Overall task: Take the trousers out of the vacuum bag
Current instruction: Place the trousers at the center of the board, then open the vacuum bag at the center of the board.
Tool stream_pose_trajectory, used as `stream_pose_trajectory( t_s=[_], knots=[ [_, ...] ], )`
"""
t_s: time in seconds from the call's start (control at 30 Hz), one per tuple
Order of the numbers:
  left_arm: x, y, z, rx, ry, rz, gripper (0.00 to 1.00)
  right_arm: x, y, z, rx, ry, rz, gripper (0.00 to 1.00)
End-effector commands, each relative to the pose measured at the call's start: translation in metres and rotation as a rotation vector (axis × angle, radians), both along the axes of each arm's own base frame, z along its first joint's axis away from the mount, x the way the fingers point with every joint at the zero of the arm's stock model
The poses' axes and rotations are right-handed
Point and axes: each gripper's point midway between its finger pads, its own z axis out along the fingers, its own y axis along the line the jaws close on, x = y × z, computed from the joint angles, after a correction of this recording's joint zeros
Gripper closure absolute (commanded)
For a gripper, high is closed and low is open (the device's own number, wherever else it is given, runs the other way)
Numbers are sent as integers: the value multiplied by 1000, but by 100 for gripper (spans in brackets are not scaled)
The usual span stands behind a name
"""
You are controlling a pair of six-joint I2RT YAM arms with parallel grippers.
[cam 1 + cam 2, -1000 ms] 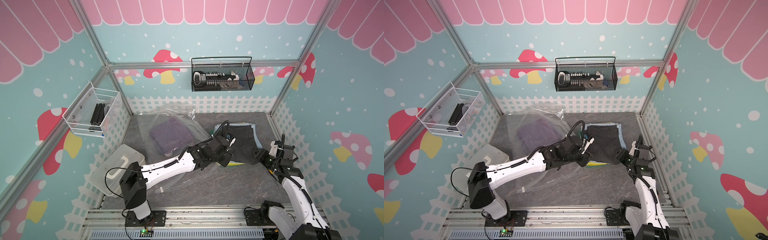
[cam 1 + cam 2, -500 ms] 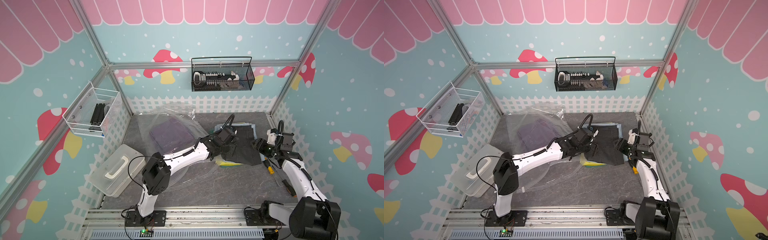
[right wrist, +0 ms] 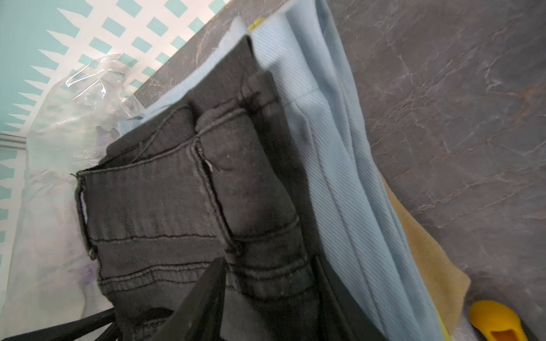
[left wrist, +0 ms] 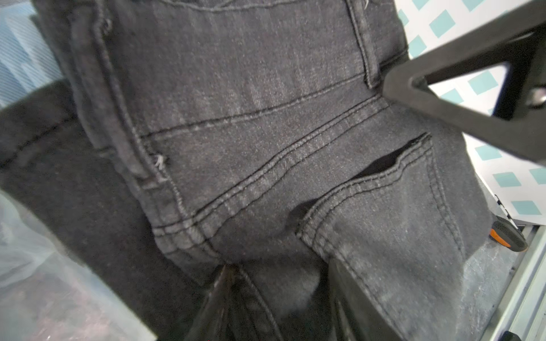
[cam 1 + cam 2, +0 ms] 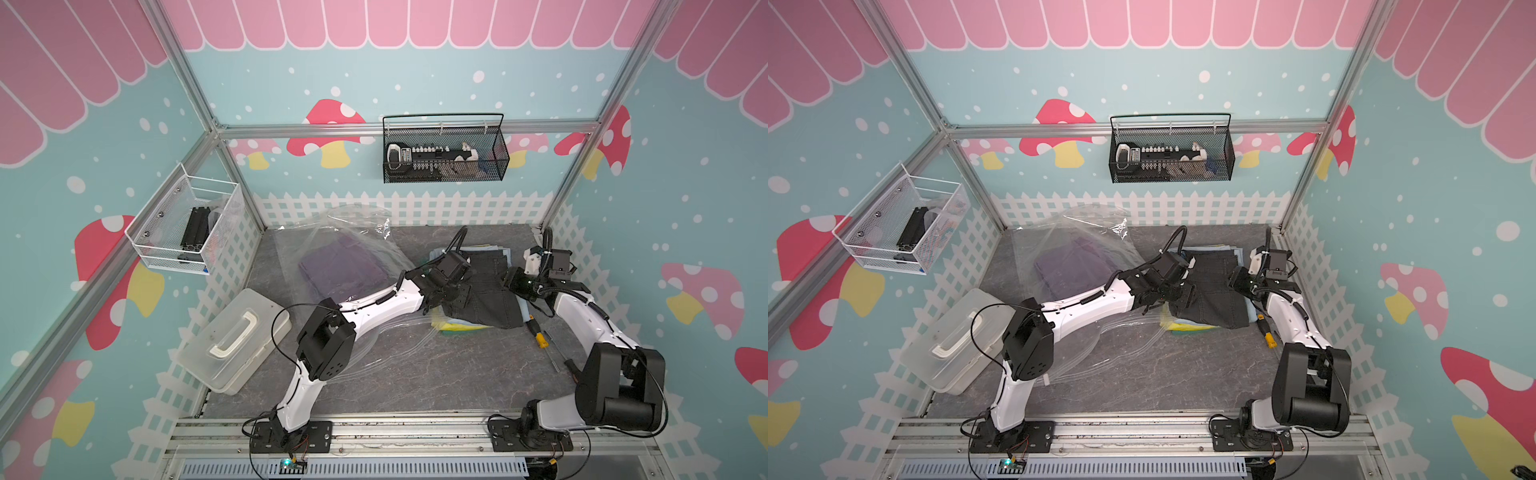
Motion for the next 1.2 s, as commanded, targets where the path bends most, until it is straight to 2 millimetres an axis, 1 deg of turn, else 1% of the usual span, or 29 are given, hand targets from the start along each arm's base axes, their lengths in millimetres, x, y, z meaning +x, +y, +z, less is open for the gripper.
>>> stream_pose_trajectory(
  t_s=[0.0, 0.1, 0.17, 0.33, 0.4, 0.5, 0.67, 0.73, 0.87, 0.97, 1.0, 1.13, 1.17],
  knots=[
    [6, 8, 26, -34, -30, 13, 45, -2, -5, 28, -77, -65, -15, 47],
    [1, 15, 43, -48, -51, 8, 44, -12, -7, 44, -106, -106, -28, 45],
    [-5, 21, 54, -58, -62, 4, 44, -20, -5, 55, -111, -132, -22, 45],
    [-27, 34, 75, -60, -96, -16, 42, -39, 11, 78, -98, -187, 25, 44],
    [-37, 41, 84, -54, -114, -20, 40, -45, 21, 85, -79, -207, 50, 43],
    [-55, 55, 102, -41, -149, -29, 37, -54, 41, 93, -62, -233, 107, 42],
    [-89, 82, 123, -9, -200, -40, 33, -66, 82, 92, -65, -256, 218, 41],
    [-102, 94, 127, 2, -207, -43, 31, -69, 91, 92, -61, -265, 239, 41],
    [-121, 123, 125, 35, -228, -22, 26, -82, 111, 96, -34, -283, 293, 41],
    [-131, 146, 117, 48, -215, 4, 21, -91, 124, 96, -16, -289, 324, 40],
    [-135, 154, 114, 56, -211, 13, 17, -94, 127, 97, -5, -293, 331, 40],
    [-149, 184, 102, 65, -199, 55, 8, -105, 140, 95, 23, -297, 370, 38],
    [-152, 190, 99, 67, -194, 65, 8, -108, 144, 94, 29, -297, 382, 37]
  ],
)
